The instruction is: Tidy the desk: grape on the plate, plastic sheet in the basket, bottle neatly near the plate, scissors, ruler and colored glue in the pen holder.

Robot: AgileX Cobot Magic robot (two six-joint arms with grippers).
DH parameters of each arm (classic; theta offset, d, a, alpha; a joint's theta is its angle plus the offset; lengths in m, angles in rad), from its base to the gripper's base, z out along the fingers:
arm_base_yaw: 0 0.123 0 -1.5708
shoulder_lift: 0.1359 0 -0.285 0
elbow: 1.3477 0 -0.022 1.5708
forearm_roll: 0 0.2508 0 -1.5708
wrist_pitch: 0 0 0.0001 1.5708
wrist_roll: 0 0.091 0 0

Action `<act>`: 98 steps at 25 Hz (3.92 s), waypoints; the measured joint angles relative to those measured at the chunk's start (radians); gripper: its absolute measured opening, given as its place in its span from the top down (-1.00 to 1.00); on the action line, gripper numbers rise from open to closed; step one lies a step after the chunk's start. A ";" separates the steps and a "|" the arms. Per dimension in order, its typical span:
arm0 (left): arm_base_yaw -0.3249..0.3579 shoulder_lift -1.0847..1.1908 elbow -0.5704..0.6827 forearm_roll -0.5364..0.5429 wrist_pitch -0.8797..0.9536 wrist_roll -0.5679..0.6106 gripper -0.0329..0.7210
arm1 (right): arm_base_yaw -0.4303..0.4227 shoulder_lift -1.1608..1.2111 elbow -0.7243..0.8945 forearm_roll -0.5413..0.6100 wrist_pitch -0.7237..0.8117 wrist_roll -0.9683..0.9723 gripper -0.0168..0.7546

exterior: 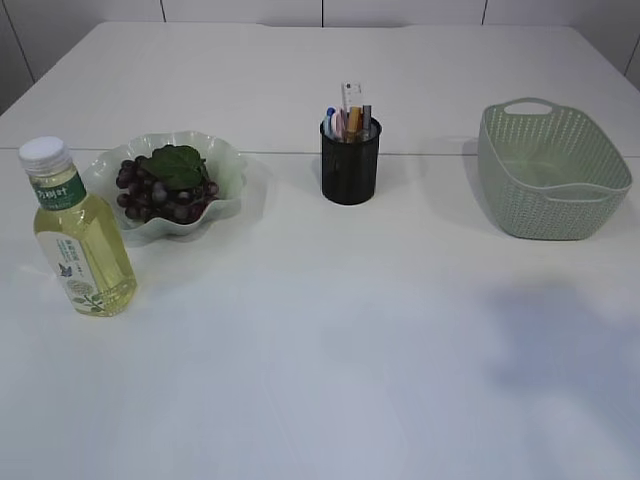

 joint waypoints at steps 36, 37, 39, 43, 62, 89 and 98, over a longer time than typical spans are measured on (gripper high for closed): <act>0.000 -0.861 0.699 -0.218 -0.040 0.187 -0.43 | 0.000 -0.909 0.704 0.035 0.014 -0.054 -0.17; 0.000 -0.861 0.719 -0.220 -0.052 0.189 -0.43 | 0.000 -0.909 0.721 0.035 0.007 -0.057 -0.17; 0.000 -0.861 0.752 -0.220 -0.067 0.205 -0.43 | 0.000 -0.909 0.757 0.035 -0.010 -0.057 -0.17; 0.000 -0.861 0.820 -0.220 -0.120 0.211 -0.42 | 0.000 -0.909 0.818 0.035 -0.027 -0.059 -0.17; 0.000 -0.861 0.930 -0.218 -0.157 0.201 -0.32 | 0.000 -0.909 0.905 0.051 -0.105 -0.061 -0.18; 0.302 -0.861 0.930 -0.216 -0.157 0.197 -0.23 | -0.213 -0.909 0.905 0.059 -0.107 -0.061 -0.18; 0.335 -0.861 0.930 -0.216 -0.157 0.197 -0.21 | -0.233 -0.909 0.905 0.059 -0.107 -0.061 -0.18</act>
